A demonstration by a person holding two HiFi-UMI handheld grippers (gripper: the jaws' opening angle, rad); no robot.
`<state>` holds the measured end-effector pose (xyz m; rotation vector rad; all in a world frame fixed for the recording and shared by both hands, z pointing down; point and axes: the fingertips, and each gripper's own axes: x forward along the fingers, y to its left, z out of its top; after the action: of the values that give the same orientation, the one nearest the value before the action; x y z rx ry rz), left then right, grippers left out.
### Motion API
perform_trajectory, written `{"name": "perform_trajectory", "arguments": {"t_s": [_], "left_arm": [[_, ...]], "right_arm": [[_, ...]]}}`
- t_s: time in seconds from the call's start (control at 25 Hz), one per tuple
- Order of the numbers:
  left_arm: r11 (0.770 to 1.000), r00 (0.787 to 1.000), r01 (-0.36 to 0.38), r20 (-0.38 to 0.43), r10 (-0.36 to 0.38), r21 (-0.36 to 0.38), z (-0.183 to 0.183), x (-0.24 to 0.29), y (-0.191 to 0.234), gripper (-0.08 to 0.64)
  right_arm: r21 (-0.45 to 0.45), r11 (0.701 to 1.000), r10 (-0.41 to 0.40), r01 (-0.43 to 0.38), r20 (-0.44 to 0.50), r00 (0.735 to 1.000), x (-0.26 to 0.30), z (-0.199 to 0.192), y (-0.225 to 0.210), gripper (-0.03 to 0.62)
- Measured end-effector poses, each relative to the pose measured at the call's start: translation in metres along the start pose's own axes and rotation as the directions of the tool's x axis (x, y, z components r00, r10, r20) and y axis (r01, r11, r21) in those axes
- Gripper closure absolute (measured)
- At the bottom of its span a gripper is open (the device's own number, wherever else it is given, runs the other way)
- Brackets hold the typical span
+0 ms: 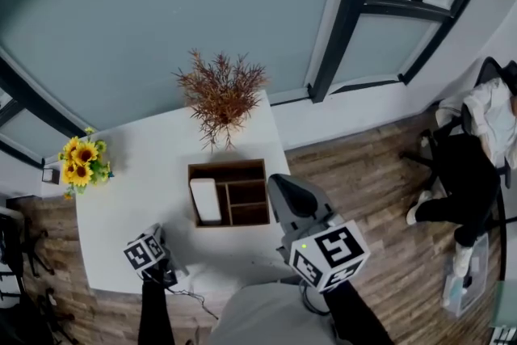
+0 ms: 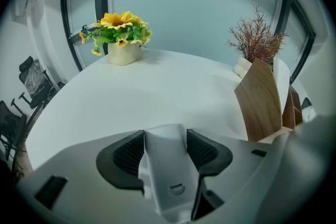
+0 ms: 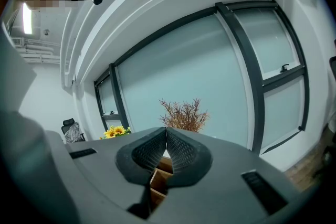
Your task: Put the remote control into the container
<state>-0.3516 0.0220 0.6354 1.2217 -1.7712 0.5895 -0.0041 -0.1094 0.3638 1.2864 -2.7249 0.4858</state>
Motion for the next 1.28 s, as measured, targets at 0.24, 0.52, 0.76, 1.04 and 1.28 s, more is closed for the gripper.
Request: {"name": "perform_trajectory", "arguments": {"t_s": [0.24, 0.52, 0.76, 1.04, 1.28], "left_arm": [[1.0, 1.0, 0.011, -0.009, -0.011, -0.017, 0.0, 0.003, 0.0, 0.324], [1.0, 1.0, 0.003, -0.026, -0.003, -0.017, 0.0, 0.004, 0.001, 0.325], [1.0, 0.999, 0.016, -0.042, -0.017, -0.019, -0.001, 0.003, 0.001, 0.324], [0.999, 0.999, 0.036, -0.031, -0.036, 0.001, 0.002, -0.006, -0.006, 0.324], [0.999, 0.999, 0.045, -0.012, -0.045, 0.013, 0.006, -0.017, -0.008, 0.325]], "right_arm": [[0.002, 1.0, -0.009, 0.009, 0.0, 1.0, -0.002, 0.0, -0.003, 0.588], [0.012, 1.0, -0.025, 0.025, 0.003, 1.0, -0.004, -0.001, -0.005, 0.588], [0.017, 0.999, -0.034, 0.034, 0.005, 0.999, -0.007, -0.001, -0.007, 0.588], [0.022, 0.999, -0.038, 0.038, 0.008, 0.999, -0.01, -0.002, -0.007, 0.588], [0.026, 0.999, -0.032, 0.032, 0.011, 0.999, -0.011, -0.003, -0.006, 0.588]]}}
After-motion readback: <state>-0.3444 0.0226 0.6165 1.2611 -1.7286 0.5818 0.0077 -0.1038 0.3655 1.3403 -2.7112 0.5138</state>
